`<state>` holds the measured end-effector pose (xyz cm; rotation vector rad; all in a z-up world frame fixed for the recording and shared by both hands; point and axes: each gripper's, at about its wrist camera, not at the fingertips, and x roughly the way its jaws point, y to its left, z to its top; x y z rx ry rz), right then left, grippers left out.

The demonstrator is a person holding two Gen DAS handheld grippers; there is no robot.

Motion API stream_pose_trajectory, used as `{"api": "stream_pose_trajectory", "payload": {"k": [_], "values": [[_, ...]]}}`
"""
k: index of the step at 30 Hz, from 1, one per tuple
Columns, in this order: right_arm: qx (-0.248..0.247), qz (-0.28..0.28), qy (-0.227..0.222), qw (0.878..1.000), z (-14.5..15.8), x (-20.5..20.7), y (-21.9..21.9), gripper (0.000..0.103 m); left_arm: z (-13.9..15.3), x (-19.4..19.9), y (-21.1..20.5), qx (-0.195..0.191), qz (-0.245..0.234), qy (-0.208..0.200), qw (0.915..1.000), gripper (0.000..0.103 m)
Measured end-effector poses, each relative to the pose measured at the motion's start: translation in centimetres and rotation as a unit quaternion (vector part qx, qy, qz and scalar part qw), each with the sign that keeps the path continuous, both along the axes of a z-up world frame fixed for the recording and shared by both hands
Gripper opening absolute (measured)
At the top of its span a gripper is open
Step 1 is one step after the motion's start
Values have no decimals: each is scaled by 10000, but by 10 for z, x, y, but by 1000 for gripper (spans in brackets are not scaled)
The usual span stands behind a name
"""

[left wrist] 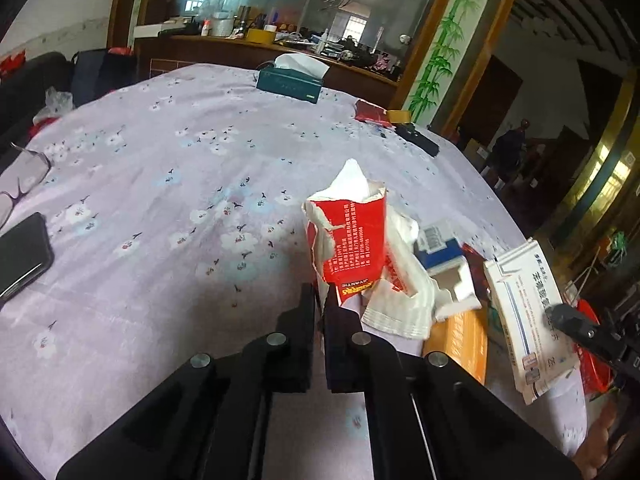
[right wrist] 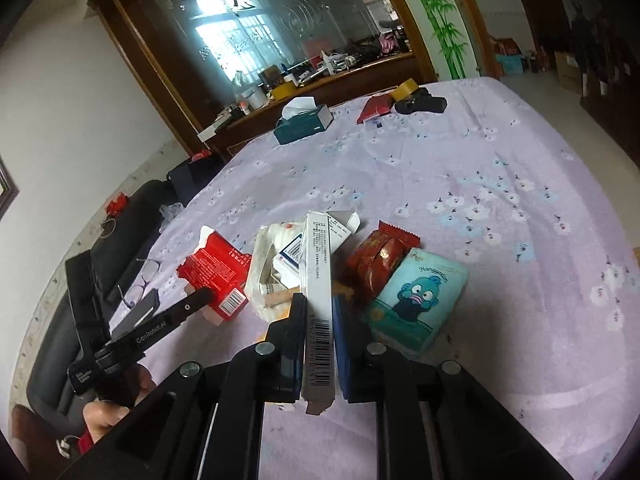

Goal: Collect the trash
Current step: 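Grasp the long white medicine box with the right tool while the left holds the carton, then lift the red carton and white box above the table with both tools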

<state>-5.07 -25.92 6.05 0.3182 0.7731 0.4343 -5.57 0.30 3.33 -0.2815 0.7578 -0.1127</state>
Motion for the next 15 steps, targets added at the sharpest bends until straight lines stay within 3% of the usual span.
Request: {"api": "stream_pose_trajectory", "payload": {"k": [9,15], "values": [[-144,-117,-189,9996,2,-18,-14,14,31,-45,-11,194,-161,-529,9983,3],[-467,-41,-125,9988,-5,-22,-10,14,21,-40,-22,523,-227,-315,9979,3]]}}
